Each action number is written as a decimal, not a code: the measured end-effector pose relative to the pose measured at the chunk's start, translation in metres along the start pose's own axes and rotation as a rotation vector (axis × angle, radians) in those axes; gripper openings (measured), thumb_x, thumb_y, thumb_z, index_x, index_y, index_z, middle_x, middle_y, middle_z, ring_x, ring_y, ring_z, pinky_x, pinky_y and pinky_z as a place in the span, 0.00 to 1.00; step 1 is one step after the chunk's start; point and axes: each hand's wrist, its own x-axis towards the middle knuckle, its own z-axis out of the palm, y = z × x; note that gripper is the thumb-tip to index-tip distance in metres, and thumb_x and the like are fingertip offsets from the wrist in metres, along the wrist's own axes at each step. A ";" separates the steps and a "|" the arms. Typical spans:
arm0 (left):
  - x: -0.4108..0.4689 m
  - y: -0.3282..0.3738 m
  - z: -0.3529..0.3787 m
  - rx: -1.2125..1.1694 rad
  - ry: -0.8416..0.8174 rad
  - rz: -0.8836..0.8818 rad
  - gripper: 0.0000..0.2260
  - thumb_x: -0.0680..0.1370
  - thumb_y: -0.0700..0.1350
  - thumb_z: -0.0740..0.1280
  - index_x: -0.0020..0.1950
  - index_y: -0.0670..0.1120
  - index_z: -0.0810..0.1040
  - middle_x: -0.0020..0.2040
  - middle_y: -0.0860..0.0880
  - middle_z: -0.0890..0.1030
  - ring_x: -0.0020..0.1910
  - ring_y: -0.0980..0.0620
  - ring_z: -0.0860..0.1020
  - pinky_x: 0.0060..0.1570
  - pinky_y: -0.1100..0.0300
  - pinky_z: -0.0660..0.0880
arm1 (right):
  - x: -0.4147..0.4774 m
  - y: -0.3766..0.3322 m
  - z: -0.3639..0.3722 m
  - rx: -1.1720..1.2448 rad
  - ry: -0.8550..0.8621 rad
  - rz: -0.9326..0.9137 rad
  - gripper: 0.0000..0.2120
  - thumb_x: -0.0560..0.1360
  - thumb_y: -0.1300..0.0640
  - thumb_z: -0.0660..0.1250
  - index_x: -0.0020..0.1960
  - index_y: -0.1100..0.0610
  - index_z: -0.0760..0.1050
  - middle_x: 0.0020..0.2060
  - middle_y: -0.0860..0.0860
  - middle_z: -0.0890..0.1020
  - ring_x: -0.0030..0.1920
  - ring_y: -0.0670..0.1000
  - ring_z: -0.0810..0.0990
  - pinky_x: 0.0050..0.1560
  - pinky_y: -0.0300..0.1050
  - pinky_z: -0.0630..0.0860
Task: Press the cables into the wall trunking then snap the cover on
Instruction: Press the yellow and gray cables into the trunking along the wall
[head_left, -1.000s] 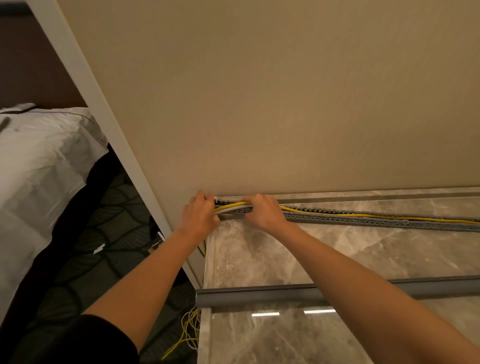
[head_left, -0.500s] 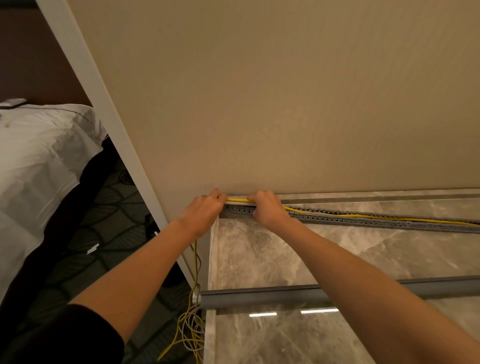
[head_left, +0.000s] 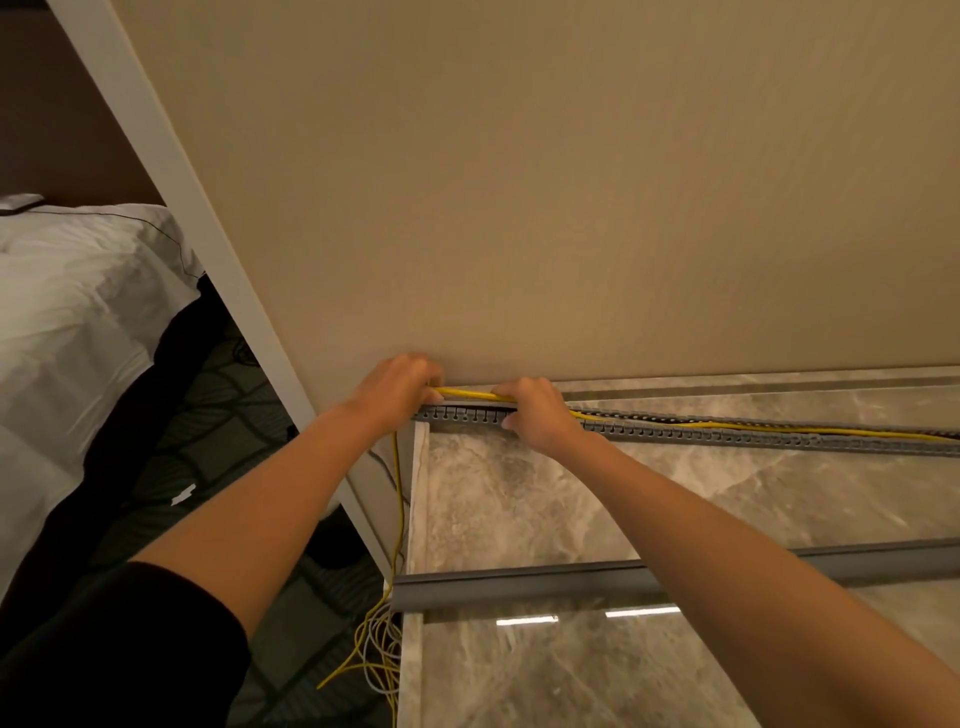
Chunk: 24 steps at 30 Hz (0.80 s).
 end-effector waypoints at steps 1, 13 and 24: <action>0.001 0.001 0.001 -0.025 0.001 -0.019 0.08 0.77 0.41 0.65 0.48 0.37 0.78 0.53 0.38 0.79 0.53 0.41 0.75 0.50 0.52 0.71 | 0.000 0.001 0.000 0.002 -0.005 0.003 0.17 0.75 0.68 0.64 0.63 0.62 0.75 0.58 0.62 0.80 0.60 0.62 0.76 0.59 0.53 0.74; 0.004 0.020 0.012 -0.093 0.099 -0.014 0.06 0.75 0.40 0.67 0.50 0.39 0.78 0.54 0.42 0.78 0.56 0.44 0.74 0.53 0.53 0.70 | 0.006 0.016 -0.003 0.181 0.011 0.031 0.13 0.77 0.62 0.63 0.60 0.62 0.78 0.47 0.60 0.82 0.45 0.51 0.75 0.36 0.38 0.65; 0.011 0.029 0.013 -0.068 -0.009 -0.004 0.09 0.77 0.44 0.66 0.50 0.40 0.79 0.54 0.42 0.79 0.51 0.45 0.75 0.47 0.54 0.69 | 0.006 0.031 -0.002 0.290 0.102 0.150 0.06 0.73 0.63 0.69 0.49 0.64 0.81 0.39 0.54 0.78 0.41 0.51 0.75 0.42 0.41 0.69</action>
